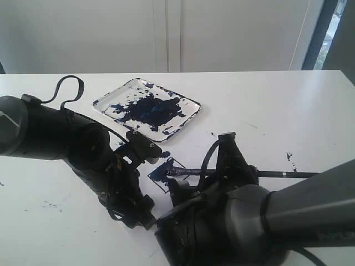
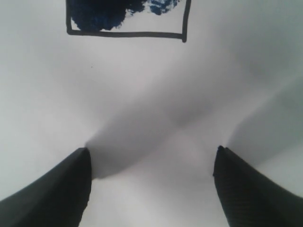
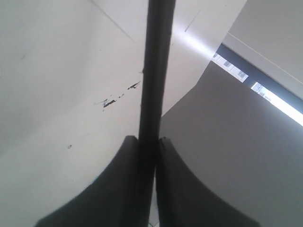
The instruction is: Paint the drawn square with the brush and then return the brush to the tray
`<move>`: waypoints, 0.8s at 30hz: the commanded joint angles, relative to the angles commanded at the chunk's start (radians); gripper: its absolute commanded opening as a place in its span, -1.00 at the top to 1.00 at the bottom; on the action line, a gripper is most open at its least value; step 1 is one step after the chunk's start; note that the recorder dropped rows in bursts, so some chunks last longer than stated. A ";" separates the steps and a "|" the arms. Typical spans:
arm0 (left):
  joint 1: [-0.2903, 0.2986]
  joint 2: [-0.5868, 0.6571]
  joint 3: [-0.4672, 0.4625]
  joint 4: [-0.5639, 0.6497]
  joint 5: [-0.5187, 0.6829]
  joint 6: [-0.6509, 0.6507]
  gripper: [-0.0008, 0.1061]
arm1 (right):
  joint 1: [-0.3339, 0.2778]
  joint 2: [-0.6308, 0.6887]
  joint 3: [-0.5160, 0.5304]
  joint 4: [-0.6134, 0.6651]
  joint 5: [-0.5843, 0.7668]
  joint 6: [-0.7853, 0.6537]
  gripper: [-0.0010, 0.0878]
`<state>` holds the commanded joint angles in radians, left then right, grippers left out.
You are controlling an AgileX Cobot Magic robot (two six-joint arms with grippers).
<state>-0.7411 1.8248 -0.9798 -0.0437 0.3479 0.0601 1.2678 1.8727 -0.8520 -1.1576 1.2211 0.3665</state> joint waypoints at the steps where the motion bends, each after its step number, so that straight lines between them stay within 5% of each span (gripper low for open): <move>1: 0.000 0.000 0.000 0.000 0.003 0.000 -0.42 | 0.000 0.000 0.011 -0.001 0.000 0.000 0.98; 16: 0.000 0.000 0.000 0.000 0.011 0.000 -0.42 | -0.102 0.002 0.040 -0.051 0.000 0.086 0.98; 24: 0.000 0.000 0.000 0.000 0.011 0.005 -0.42 | -0.078 -0.016 0.040 -0.066 0.000 0.093 0.98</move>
<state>-0.7411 1.8248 -0.9798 -0.0437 0.3588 0.0649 1.1893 1.8563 -0.8120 -1.2236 1.2211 0.4594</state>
